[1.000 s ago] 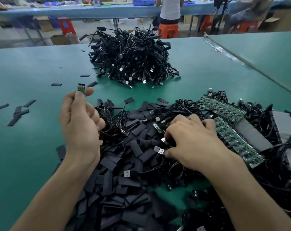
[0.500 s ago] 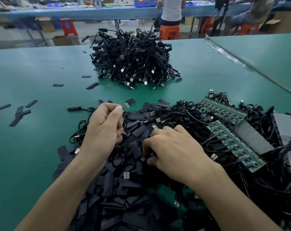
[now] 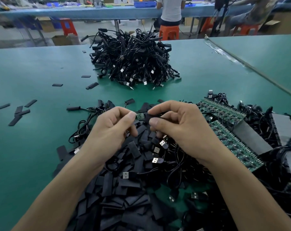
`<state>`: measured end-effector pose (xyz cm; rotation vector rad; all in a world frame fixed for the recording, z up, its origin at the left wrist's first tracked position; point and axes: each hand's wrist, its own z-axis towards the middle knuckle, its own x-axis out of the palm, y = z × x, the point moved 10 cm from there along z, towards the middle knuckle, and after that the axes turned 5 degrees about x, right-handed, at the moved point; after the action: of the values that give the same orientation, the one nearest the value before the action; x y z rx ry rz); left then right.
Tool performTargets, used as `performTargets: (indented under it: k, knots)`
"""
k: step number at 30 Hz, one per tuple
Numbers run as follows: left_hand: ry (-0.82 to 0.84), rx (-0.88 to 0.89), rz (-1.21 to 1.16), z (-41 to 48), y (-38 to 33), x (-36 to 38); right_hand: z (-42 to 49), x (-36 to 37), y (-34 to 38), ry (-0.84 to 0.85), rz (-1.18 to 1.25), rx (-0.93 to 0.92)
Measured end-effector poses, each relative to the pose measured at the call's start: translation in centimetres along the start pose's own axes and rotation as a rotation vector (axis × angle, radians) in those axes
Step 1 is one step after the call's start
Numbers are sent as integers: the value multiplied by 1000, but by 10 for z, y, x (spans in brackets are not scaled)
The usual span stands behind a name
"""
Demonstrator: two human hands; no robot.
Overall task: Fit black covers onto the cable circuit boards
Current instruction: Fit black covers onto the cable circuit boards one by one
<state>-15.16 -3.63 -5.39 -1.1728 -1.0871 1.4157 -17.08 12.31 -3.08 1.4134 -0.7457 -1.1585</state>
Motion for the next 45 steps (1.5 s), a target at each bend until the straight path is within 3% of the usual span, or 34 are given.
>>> performTargets:
  k: [8, 15, 40, 45]
  knots:
    - [41, -22, -19, 0, 2, 6, 1, -12, 0, -114, -24, -28]
    - [60, 8, -47, -1, -2, 7, 3, -16, 2, -117, 5, -65]
    - [66, 13, 28, -2, -4, 9, 4, -12, 2, -31, 17, -100]
    - [80, 21, 39, -2, -5, 11, 1, -3, 8, 50, -6, -121]
